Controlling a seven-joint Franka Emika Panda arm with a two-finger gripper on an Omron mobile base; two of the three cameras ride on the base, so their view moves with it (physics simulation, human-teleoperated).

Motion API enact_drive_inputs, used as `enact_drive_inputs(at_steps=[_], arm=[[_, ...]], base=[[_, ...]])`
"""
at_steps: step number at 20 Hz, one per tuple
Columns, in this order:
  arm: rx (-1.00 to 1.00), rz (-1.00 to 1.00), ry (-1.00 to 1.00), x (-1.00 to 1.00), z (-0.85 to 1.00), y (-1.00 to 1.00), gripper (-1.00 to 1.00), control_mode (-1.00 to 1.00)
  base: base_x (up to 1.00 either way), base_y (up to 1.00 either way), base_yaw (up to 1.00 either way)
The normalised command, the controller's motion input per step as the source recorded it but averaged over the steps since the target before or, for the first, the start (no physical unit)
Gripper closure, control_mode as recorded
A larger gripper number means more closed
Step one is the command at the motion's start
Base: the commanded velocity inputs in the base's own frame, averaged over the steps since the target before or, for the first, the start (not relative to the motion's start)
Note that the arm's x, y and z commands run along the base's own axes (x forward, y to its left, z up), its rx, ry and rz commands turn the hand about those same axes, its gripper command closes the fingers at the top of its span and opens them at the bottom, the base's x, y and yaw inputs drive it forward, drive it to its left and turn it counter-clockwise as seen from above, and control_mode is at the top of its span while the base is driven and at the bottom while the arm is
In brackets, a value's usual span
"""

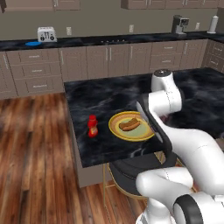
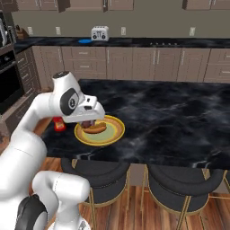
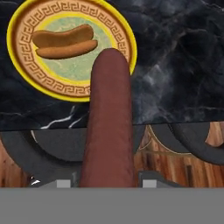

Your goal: Move the hot dog bun to the plate on the dining table and place the condiment next to that plate. Then navigate to the fridge and take the sausage and place it on the plate as well.

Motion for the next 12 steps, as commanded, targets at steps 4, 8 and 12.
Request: enact_drive_inputs(at_steps=[4, 8, 12], arm=[[0.0, -0.22, 0.0, 0.39, -0.32, 0.01, 1.0, -1.0], [0.01, -0.17, 0.0, 0.46, -0.29, 0.01, 1.0, -1.0], [0.09, -0.08, 0.0, 0.46, -0.27, 0.01, 1.0, -1.0]], base=[[0.0, 0.0, 0.0], [0.0, 0.0, 0.0], [0.0, 0.0, 0.0]])
